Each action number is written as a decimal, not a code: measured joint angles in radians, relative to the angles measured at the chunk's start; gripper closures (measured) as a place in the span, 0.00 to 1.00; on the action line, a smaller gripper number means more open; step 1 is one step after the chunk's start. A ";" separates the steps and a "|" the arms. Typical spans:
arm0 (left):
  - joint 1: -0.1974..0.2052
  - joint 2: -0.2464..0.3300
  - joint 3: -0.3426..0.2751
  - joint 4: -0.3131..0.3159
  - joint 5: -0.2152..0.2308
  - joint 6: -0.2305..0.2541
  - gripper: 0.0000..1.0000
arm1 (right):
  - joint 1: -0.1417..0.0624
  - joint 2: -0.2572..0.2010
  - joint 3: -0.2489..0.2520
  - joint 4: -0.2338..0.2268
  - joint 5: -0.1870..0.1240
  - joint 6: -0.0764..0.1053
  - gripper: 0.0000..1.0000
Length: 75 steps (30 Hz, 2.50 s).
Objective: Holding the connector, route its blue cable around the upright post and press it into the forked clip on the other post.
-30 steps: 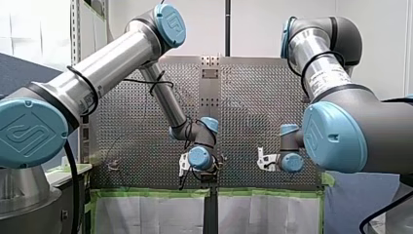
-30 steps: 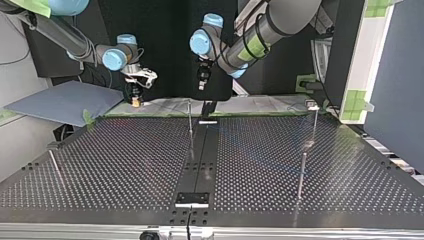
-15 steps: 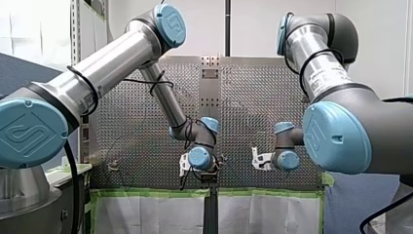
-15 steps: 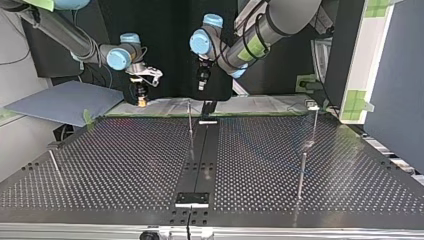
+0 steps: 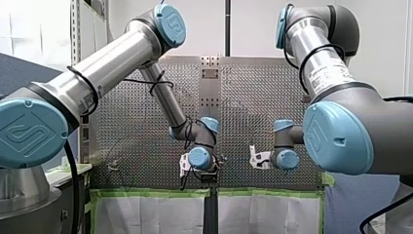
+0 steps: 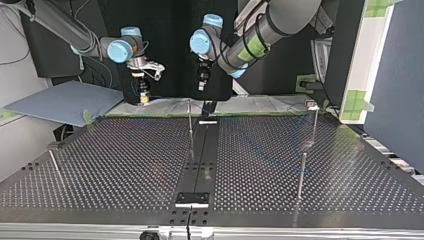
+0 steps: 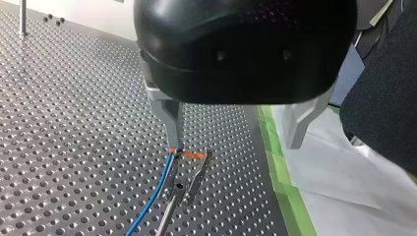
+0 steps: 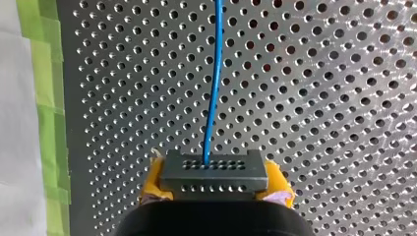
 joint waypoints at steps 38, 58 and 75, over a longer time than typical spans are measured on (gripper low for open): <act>0.006 0.000 -0.002 -0.002 0.001 -0.001 0.00 | 0.064 -0.046 0.075 -0.056 0.003 0.008 1.00; 0.009 0.000 -0.002 -0.002 -0.006 -0.002 0.00 | 0.069 -0.058 0.131 -0.133 -0.013 0.053 1.00; 0.019 0.000 -0.002 0.005 -0.018 0.005 0.00 | 0.062 0.007 0.147 -0.201 -0.014 0.050 1.00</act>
